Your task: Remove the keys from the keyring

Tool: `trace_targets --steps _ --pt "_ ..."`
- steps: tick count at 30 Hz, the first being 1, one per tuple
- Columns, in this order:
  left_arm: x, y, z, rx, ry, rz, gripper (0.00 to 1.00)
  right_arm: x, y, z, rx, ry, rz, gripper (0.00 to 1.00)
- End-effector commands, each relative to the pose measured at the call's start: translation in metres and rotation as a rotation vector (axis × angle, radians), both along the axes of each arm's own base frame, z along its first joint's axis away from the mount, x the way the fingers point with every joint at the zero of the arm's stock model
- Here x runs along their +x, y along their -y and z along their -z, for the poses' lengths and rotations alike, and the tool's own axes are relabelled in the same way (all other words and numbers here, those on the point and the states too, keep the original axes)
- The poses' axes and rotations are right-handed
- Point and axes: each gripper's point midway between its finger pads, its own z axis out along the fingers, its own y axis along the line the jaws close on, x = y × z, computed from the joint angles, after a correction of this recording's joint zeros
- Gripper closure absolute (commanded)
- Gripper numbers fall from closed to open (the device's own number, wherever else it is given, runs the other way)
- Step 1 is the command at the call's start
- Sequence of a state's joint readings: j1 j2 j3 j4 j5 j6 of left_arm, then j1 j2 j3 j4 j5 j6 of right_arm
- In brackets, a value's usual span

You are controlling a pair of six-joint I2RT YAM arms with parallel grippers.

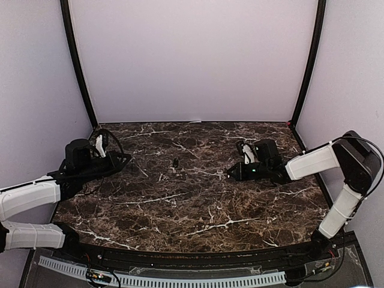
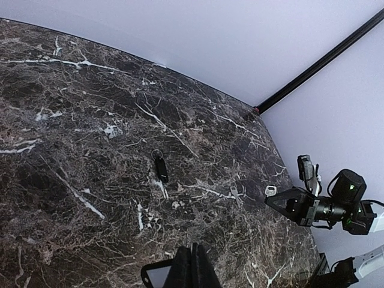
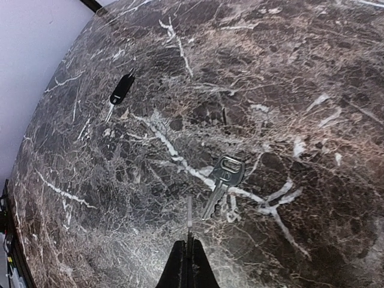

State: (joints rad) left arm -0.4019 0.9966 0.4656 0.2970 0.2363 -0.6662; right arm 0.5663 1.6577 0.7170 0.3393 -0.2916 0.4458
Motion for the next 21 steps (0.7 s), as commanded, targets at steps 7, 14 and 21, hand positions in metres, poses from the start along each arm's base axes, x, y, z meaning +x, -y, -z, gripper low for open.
trace_targets --steps 7,14,21 --pt "-0.013 0.009 0.005 -0.02 -0.029 0.078 1.0 0.019 -0.008 0.02 0.031 -0.121 -0.046 1.0" --pt "-0.015 0.005 -0.001 -0.006 -0.017 0.067 1.0 0.034 0.001 0.034 -0.008 -0.143 -0.015 1.0" --pt "-0.015 0.003 -0.001 0.004 -0.017 0.057 1.0 0.042 -0.005 0.047 0.002 -0.175 -0.034 1.0"
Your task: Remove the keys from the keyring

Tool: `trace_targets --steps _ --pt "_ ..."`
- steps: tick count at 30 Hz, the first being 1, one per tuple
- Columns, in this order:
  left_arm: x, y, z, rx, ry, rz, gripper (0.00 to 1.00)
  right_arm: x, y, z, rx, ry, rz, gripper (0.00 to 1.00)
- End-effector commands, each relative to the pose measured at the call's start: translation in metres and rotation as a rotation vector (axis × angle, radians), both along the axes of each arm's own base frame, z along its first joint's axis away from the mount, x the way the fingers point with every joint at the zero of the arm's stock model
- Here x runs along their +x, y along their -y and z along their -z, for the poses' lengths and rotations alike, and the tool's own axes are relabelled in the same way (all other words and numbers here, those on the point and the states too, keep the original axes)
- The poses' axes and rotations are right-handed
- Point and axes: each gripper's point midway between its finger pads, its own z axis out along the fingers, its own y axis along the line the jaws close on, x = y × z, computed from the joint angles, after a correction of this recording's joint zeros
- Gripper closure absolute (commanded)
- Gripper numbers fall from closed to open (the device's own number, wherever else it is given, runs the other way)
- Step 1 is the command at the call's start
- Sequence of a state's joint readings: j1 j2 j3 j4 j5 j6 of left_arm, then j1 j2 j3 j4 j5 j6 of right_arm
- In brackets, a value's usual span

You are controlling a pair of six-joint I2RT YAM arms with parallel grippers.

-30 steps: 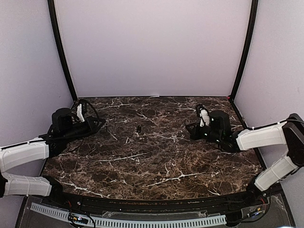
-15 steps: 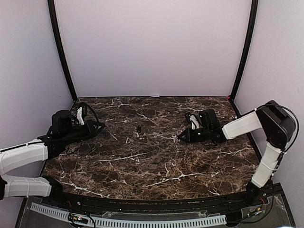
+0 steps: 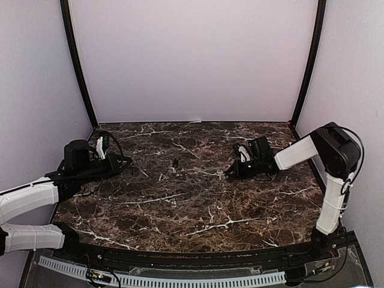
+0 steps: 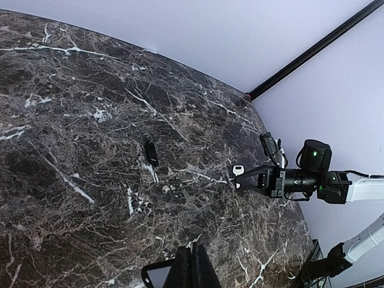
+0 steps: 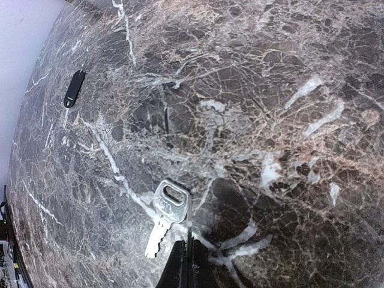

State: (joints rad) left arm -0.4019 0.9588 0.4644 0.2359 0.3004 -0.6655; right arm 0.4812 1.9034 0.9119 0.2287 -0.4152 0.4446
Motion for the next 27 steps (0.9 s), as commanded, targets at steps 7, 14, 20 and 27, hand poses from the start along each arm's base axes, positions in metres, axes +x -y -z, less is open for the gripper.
trace_targets --steps 7,14,20,27 --pt "-0.001 -0.004 -0.001 0.018 0.014 -0.012 1.0 0.007 -0.002 0.009 -0.021 -0.013 -0.023 0.99" --pt "-0.002 -0.005 0.001 0.019 0.006 -0.011 1.0 0.004 0.003 0.01 -0.027 -0.018 0.002 0.9" --pt "-0.004 -0.007 0.002 0.027 0.002 -0.019 1.0 0.004 0.008 0.003 -0.037 0.003 0.026 0.77" --pt "-0.005 -0.009 0.002 0.039 0.007 -0.024 1.0 0.004 0.018 -0.015 -0.062 0.065 0.055 0.54"
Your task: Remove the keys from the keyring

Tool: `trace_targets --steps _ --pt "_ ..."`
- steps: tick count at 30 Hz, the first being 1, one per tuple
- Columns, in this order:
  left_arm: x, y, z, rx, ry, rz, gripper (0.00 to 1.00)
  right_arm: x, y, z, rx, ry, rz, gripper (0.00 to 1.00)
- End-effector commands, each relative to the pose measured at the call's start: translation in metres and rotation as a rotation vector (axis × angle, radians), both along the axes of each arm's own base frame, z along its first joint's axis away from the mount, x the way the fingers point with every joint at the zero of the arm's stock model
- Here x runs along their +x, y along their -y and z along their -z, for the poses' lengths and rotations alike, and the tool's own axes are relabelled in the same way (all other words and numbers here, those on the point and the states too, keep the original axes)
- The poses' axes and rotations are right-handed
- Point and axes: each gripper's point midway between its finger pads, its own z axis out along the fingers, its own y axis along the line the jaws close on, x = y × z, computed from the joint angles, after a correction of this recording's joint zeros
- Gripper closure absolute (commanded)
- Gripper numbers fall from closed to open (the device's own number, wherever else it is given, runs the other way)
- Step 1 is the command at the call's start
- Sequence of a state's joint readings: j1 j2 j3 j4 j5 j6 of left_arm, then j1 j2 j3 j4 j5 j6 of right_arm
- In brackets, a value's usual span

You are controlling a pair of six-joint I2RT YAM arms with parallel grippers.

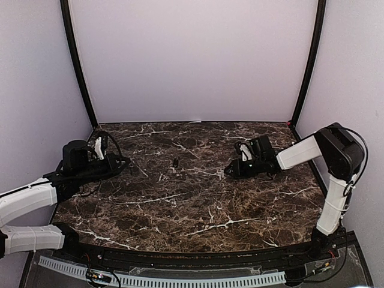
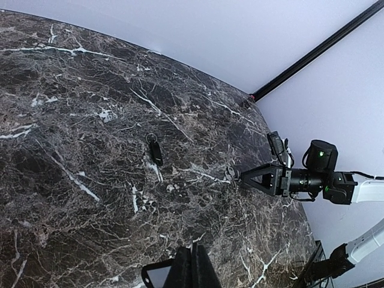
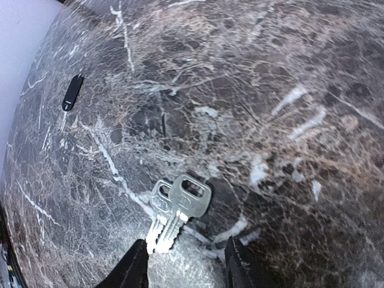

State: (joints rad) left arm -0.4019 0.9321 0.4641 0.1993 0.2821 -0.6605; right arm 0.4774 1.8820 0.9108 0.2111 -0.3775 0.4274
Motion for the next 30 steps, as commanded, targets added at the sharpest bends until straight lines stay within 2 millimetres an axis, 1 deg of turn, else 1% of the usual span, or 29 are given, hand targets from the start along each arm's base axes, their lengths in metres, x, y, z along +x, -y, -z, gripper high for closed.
trace_targets --steps 1,2,5,6,9,11,12,14,18,19,21,24,26,27,30 --pt "-0.002 -0.005 0.004 0.031 0.005 -0.011 1.0 0.0 0.013 -0.015 -0.033 0.054 0.04 0.52" --pt "-0.001 -0.005 0.004 0.035 0.006 -0.011 1.0 0.001 0.015 -0.021 -0.035 0.072 0.046 0.51" --pt "0.005 -0.003 0.014 0.058 -0.019 -0.007 1.0 0.003 0.022 -0.038 -0.046 0.128 0.074 0.5" --pt "0.008 -0.002 0.018 0.067 -0.035 -0.006 1.0 0.004 0.024 -0.048 -0.046 0.155 0.085 0.5" --pt "0.023 0.006 0.025 0.081 -0.057 0.005 1.0 0.003 0.035 -0.066 -0.058 0.212 0.124 0.5" --pt "0.035 0.011 0.033 0.1 -0.071 0.009 1.0 0.0 0.043 -0.082 -0.055 0.257 0.152 0.49" --pt "0.042 0.013 0.038 0.112 -0.078 0.008 1.0 -0.003 0.045 -0.086 -0.055 0.269 0.156 0.48" --pt "0.057 0.017 0.047 0.134 -0.094 0.004 1.0 -0.009 0.052 -0.087 -0.068 0.277 0.172 0.46" --pt "0.085 0.032 0.062 0.148 -0.114 0.03 1.0 -0.02 0.069 -0.087 -0.088 0.279 0.23 0.46" --pt "0.092 0.035 0.071 0.155 -0.13 0.032 1.0 -0.024 0.072 -0.086 -0.089 0.278 0.24 0.46" --pt "0.107 0.04 0.082 0.169 -0.144 0.028 1.0 -0.029 0.078 -0.085 -0.092 0.278 0.257 0.45" --pt "0.127 0.05 0.093 0.173 -0.162 0.038 1.0 -0.036 0.088 -0.083 -0.109 0.271 0.288 0.45" --pt "0.138 0.06 0.096 0.143 -0.156 0.055 1.0 -0.041 0.094 -0.083 -0.114 0.27 0.306 0.45" --pt "0.144 0.066 0.094 0.126 -0.145 0.067 1.0 -0.044 0.097 -0.085 -0.113 0.273 0.317 0.45" --pt "0.156 0.075 0.1 0.106 -0.153 0.086 1.0 -0.05 0.104 -0.087 -0.113 0.279 0.346 0.44"
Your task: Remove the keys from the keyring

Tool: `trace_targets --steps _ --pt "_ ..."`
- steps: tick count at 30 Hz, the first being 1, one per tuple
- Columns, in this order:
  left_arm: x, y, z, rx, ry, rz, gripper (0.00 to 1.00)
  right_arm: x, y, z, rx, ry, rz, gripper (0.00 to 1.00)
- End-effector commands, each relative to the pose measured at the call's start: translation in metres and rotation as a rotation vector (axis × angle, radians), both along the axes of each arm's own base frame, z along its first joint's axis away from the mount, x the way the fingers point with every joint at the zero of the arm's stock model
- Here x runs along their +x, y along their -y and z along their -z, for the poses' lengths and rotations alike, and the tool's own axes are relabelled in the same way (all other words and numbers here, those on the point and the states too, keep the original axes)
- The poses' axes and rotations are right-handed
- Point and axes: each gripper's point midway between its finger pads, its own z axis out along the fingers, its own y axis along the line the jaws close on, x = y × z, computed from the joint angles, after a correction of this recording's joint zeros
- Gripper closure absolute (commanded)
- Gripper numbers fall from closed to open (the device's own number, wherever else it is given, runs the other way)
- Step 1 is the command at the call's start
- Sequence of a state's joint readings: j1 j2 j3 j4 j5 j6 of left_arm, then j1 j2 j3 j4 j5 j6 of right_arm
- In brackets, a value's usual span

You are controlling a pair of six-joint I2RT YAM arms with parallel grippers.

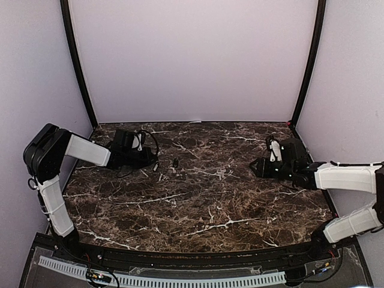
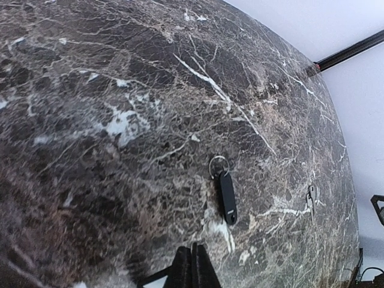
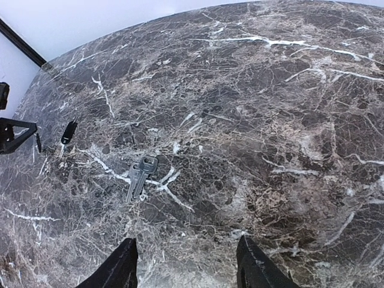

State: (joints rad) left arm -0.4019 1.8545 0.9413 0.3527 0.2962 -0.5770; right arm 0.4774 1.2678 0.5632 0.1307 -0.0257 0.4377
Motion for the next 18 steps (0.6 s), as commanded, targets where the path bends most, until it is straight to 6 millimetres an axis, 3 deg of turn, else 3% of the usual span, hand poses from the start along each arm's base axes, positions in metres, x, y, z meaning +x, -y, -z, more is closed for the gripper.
trace_targets --steps 1,4,10,18 --pt "0.024 0.016 -0.015 -0.061 0.06 0.03 1.0 -0.005 0.016 -0.005 0.005 0.022 0.076 0.44" --pt "0.029 0.019 -0.007 -0.054 0.048 0.033 0.93 -0.008 0.021 -0.005 0.005 0.026 0.092 0.43" --pt "0.025 0.023 -0.012 -0.06 0.062 0.073 0.53 -0.007 0.023 -0.013 0.006 0.046 0.101 0.43" --pt "0.015 0.016 -0.032 -0.025 0.151 0.118 0.3 0.013 0.002 -0.031 0.033 0.092 0.032 0.31"
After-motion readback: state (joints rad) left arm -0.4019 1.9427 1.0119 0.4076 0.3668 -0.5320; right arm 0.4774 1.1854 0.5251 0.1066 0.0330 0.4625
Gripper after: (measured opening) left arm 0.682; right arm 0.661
